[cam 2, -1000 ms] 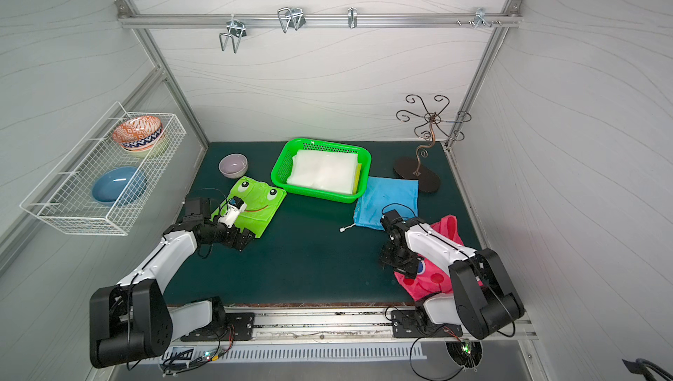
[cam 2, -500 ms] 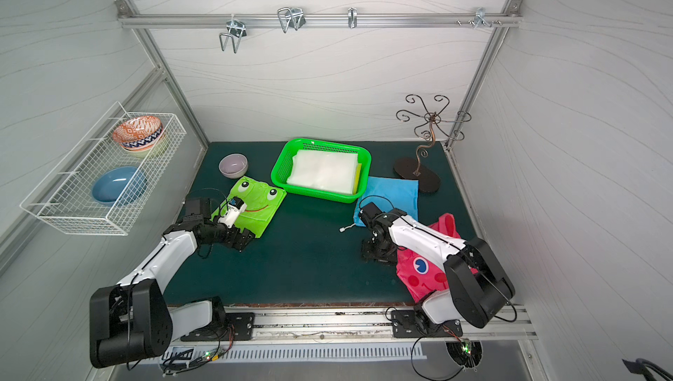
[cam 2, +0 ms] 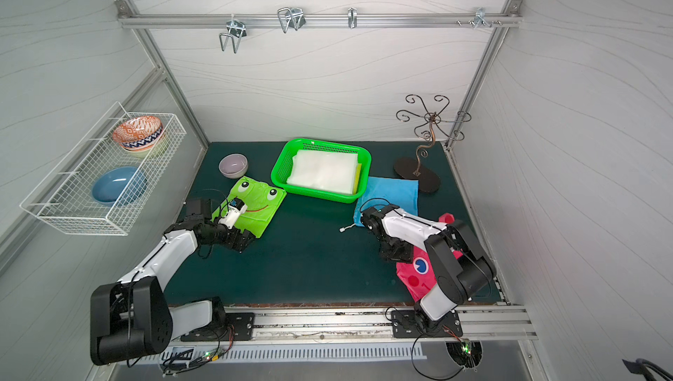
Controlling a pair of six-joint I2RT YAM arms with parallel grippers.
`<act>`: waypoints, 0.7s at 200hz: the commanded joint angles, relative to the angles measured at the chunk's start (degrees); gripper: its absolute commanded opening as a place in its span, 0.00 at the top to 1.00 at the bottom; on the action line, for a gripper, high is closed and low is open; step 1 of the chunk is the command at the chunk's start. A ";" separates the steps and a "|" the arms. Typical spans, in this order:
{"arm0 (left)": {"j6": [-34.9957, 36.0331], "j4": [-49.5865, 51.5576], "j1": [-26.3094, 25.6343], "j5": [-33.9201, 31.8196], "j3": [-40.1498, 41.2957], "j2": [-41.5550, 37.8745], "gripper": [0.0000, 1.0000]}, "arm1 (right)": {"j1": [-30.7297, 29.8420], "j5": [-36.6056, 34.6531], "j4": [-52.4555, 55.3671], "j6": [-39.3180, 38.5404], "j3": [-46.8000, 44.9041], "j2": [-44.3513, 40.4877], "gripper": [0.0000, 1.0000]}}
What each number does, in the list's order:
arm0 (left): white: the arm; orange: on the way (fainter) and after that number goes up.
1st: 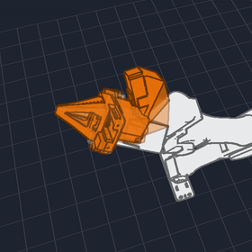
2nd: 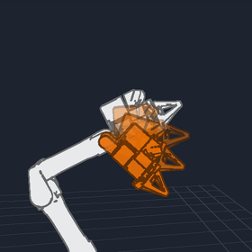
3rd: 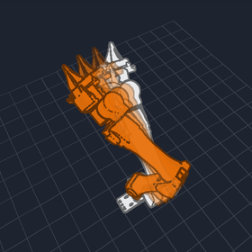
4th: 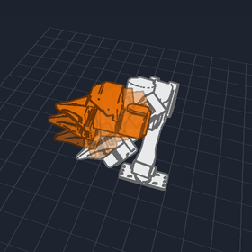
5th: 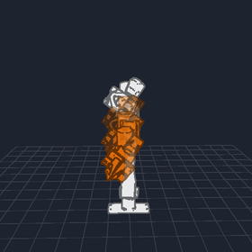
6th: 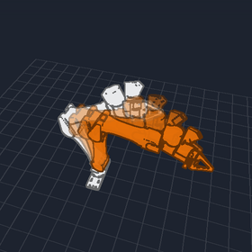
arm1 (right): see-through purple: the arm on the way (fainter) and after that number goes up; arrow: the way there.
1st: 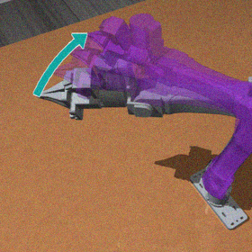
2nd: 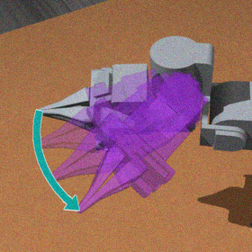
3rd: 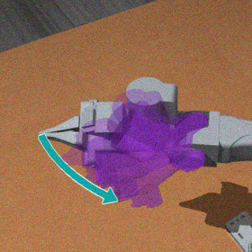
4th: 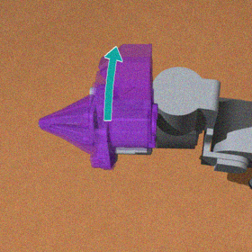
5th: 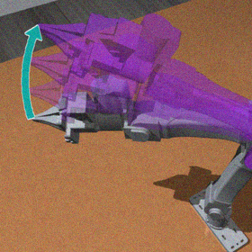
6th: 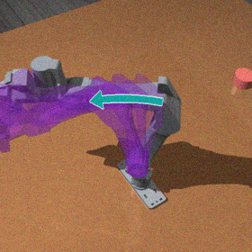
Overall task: Put the folded raincoat in the basket
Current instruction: Adjust the raincoat at the corner of the board.
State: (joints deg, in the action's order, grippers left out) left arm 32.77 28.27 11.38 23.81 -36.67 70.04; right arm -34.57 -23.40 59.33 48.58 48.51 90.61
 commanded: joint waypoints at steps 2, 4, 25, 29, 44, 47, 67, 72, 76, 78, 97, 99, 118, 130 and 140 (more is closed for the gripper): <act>-0.08 0.66 0.30 0.62 -2.53 0.46 0.01 | 2.63 1.45 -2.78 1.03 -1.96 1.17 0.44; -0.08 0.65 0.24 0.62 -2.60 0.49 0.01 | 2.87 1.78 -3.27 0.81 -2.18 1.20 0.44; -0.08 0.66 0.31 0.59 -2.66 0.63 0.01 | 3.47 1.91 -4.78 -0.40 -2.41 0.82 0.52; -0.08 0.73 0.31 0.61 -2.70 0.65 0.01 | 3.52 2.03 -5.02 -0.42 -2.47 0.64 0.54; -0.09 0.81 0.26 0.62 -2.71 0.63 0.01 | 3.65 2.53 -5.43 -0.51 -2.81 0.51 0.64; -0.04 0.82 0.30 0.58 -2.71 0.69 0.01 | 3.75 2.68 -5.45 -0.39 -2.83 0.33 0.66; 0.01 0.81 0.28 0.53 -2.80 1.06 0.01 | 4.17 4.78 -6.24 -1.23 -3.24 -0.13 0.81; 0.02 0.89 0.30 0.43 -2.92 1.20 0.01 | 4.12 5.08 -6.44 -1.40 -3.29 -0.53 0.89; 0.01 0.91 0.23 0.41 -2.89 1.30 0.01 | 4.07 5.36 -6.65 -1.58 -3.33 -0.94 0.94; 0.01 0.91 0.29 0.44 -2.95 1.36 0.01 | 4.11 5.37 -6.72 -1.76 -3.38 -1.15 0.97; 0.01 1.25 0.25 0.36 -3.17 1.59 0.01 | 3.33 5.79 -7.25 -2.23 -3.26 -4.02 1.00; 0.01 1.26 0.25 0.36 -3.15 1.59 0.01 | 3.25 5.92 -7.29 -2.30 -3.21 -4.25 1.00; -0.01 1.30 0.26 0.36 -3.06 1.50 0.01 | 1.98 8.21 -6.72 -2.83 -1.82 -5.71 1.00; 0.01 1.35 0.29 0.44 -3.15 1.59 0.01 | 0.95 11.12 -6.47 -3.43 -0.34 -5.88 1.00; -0.08 1.52 0.30 0.44 -3.25 1.68 0.01 | -0.05 13.71 -5.97 -3.46 1.12 -5.96 1.00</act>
State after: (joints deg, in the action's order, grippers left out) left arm 32.75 29.12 11.38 23.79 -37.56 71.42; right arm -32.51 -16.08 53.04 46.17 46.61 85.82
